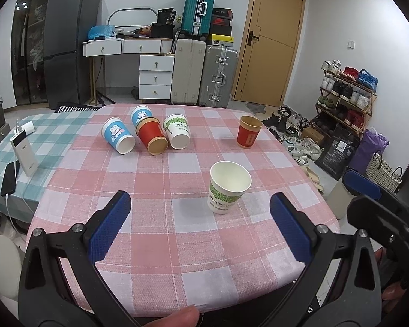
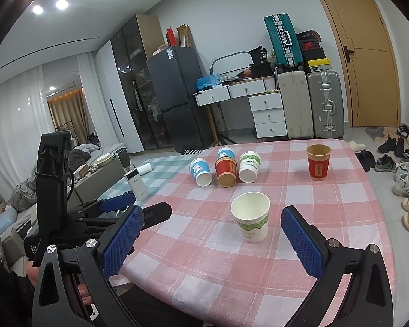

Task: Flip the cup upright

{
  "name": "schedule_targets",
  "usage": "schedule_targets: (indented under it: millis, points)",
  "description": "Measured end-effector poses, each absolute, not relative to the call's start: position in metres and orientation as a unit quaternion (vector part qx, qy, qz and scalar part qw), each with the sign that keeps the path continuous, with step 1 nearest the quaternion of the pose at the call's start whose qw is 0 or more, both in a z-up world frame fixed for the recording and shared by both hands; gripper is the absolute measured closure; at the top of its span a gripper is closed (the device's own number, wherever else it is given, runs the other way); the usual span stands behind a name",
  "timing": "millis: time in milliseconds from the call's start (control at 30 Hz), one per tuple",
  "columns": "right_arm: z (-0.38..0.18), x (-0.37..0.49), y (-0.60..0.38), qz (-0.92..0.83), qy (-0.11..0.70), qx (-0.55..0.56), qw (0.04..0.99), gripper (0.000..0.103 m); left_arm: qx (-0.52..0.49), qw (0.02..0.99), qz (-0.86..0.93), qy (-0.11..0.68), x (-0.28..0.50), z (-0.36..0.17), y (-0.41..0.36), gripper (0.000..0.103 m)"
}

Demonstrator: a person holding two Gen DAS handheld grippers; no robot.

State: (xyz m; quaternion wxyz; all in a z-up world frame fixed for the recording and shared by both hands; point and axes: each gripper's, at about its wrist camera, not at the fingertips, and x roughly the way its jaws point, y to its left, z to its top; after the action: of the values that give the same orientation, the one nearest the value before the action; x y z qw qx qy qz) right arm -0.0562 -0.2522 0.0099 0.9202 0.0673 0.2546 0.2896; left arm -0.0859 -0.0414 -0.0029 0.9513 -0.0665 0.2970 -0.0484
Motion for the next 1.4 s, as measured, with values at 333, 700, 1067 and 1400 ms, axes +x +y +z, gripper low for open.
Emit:
schedule_targets:
  millis: [333,700,1067,1400]
  points:
    - [0.0109,-0.0565,-0.2516,0.290,0.254,0.067,0.920,0.000,-0.066,0.951,-0.046,0.298,-0.0869,-0.0030,-0.0371,0.001]
    - [0.0120,-0.0560,-0.2514,0.290,0.254,0.068,0.920,0.000,-0.070,0.951,-0.049,0.298,-0.0870,-0.0010,-0.0340,0.001]
    - [0.0081,-0.0531,-0.2530,0.288,0.254,0.071,0.921,0.000,-0.070,0.951,-0.048,0.298,-0.0873,-0.0012,-0.0338,0.001]
    - [0.0078,-0.0531,-0.2528,0.288,0.254,0.070,0.921,0.000,-0.071,0.951,-0.048,0.298,-0.0874,-0.0009,-0.0339,0.001]
